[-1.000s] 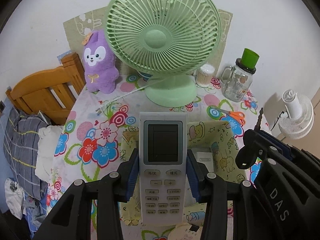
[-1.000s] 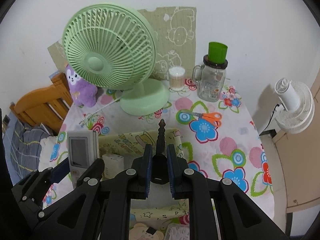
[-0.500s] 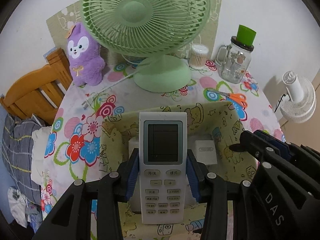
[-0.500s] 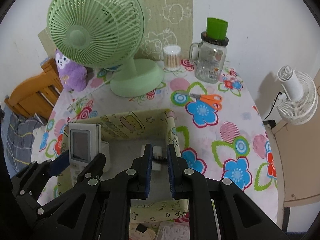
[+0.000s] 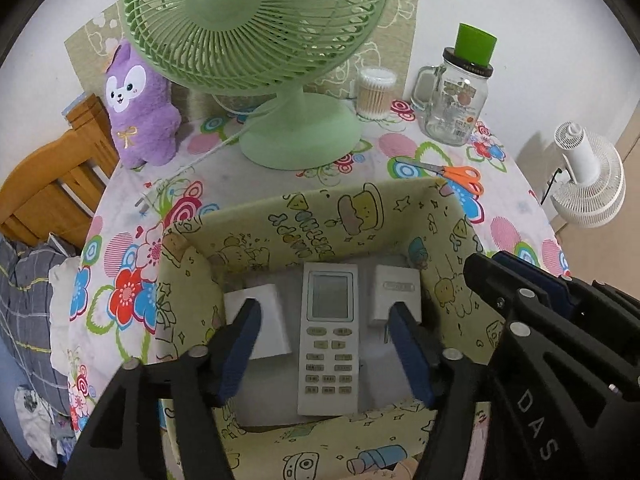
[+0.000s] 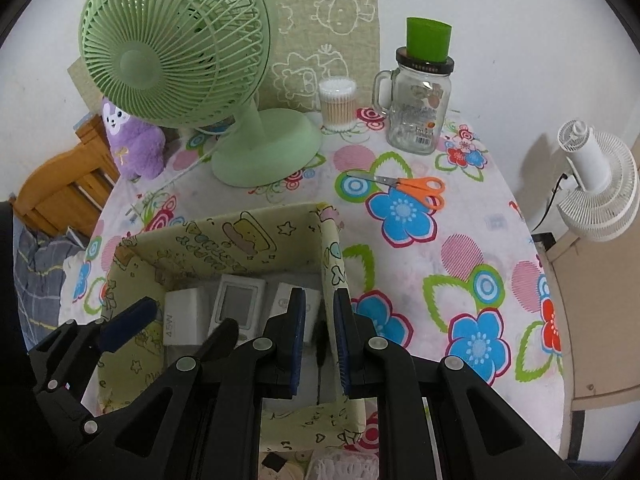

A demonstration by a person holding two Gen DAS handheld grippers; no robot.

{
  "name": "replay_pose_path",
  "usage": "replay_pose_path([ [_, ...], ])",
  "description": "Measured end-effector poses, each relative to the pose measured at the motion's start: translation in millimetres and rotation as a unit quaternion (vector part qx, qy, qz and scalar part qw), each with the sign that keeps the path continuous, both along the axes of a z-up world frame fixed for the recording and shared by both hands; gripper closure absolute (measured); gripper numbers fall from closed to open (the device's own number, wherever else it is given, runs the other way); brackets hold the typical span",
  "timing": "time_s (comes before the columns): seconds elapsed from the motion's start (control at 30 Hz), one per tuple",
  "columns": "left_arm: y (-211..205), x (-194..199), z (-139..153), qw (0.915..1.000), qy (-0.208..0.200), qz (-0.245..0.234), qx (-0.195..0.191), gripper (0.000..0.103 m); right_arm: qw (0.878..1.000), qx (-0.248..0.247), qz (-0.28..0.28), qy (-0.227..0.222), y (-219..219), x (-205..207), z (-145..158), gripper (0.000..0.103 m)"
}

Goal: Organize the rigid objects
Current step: 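Open both tools to release the remote and item inside the box, then withdraw both open tools from the box toward the remaining items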

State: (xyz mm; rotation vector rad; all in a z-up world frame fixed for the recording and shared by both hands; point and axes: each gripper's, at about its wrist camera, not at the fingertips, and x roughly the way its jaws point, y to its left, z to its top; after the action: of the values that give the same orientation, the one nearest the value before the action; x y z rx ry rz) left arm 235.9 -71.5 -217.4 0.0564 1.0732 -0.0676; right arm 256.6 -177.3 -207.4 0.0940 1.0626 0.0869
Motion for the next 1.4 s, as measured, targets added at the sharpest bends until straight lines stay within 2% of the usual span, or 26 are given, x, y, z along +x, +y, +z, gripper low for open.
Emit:
replay_pose_path([
  [0.1, 0.0, -3.7, 1.8, 1.0, -0.003, -0.005, 0.006, 0.024, 1.0, -0.001, 0.007, 0.0, 1.6, -2.2, 0.1, 0.078],
  [0.17, 0.6, -5.8, 3.8, 0.9999, -0.005, -0.007, 0.007, 0.02, 1.0, -0.005, 0.006, 0.002, 2.0, -3.2, 0.0, 0.049],
  [0.2, 0.8, -7.8, 6.0, 0.9999, -0.009, -0.009, 0.007, 0.019, 1.0, -0.006, 0.002, 0.001, 1.6, -4.3, 0.4, 0.044],
  [0.3, 1.2, -12.4, 10.7, 0.9997, -0.015, -0.012, 0.012, 0.013, 1.0, 0.0, -0.004, -0.005, 1.2, -9.5, 3.6, 0.04],
  [0.47, 3.4, -20.6, 16.5, 0.9996, -0.018, -0.014, 0.014, 0.008, 1.0, -0.006, 0.0, -0.009, 4.3, -16.3, 9.8, 0.026],
  [0.77, 8.9, -42.2, 30.8, 0.9995, -0.03, -0.011, 0.009, 0.004, 1.0, -0.016, 0.001, -0.021, 7.0, -36.9, 26.7, 0.014],
  [1.4, 16.9, -93.5, 62.0, 0.9985, -0.054, -0.001, 0.005, 0.002, 0.999, -0.019, 0.01, -0.048, 12.0, -86.8, 61.9, 0.009],
])
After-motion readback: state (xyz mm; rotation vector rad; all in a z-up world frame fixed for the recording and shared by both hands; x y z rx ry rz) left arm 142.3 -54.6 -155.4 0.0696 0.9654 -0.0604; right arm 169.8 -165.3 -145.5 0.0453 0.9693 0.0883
